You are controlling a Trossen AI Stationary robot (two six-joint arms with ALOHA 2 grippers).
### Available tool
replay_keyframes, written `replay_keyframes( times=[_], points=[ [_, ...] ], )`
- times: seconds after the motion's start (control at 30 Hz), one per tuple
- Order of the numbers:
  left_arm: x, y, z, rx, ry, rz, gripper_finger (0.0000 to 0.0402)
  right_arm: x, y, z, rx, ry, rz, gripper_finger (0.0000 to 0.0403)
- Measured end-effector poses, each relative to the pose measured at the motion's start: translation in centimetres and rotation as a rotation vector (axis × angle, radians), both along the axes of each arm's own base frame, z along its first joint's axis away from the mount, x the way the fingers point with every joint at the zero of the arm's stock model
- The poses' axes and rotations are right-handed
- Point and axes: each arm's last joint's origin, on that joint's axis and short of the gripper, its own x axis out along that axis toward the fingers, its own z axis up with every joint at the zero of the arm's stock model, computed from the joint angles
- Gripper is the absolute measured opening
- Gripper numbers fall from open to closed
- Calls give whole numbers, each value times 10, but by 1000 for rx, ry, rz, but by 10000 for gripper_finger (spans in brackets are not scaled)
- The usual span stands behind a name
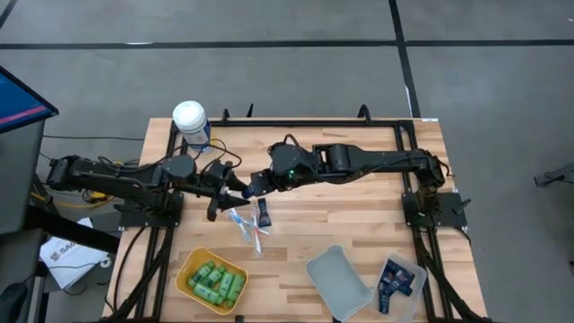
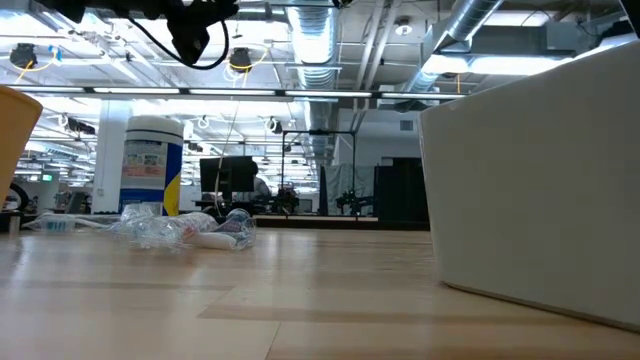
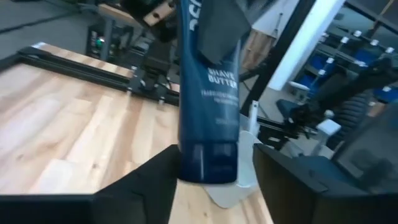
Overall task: Pick & Place Travel size toiletries
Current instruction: Put the blue shave cream into the transparent bin
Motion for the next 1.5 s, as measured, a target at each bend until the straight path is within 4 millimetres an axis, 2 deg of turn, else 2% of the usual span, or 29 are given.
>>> replay_keyframes(
  times=[0.17,0.37,0.53,0.67,0.83,0.97,1.1,1.23,1.5],
  points=[
    [0,-2,0,-37,11,-48,236,-12,8,6,-12,40,29,13],
    [-1,-3,0,-48,11,-105,250,-43,36,-3,14,286,41,22],
    [-1,-3,-1,-48,20,-104,245,-79,83,-16,42,544,19,13],
    [-1,-3,-1,-47,21,-104,240,-114,127,-24,87,719,-53,22],
    [-1,-3,-1,-46,21,-104,235,-147,178,-31,205,755,-149,20],
    [-1,-3,-1,-44,20,-100,235,-173,210,-46,274,863,-179,16],
    [-1,-3,-1,-41,19,-98,234,-200,234,-66,331,1035,-247,25],
    [-1,-3,-1,-41,19,-94,235,-221,247,-85,321,1168,-298,29],
    [-1,-3,-1,-40,19,-93,230,-230,248,-110,263,1240,-324,27]
  ],
)
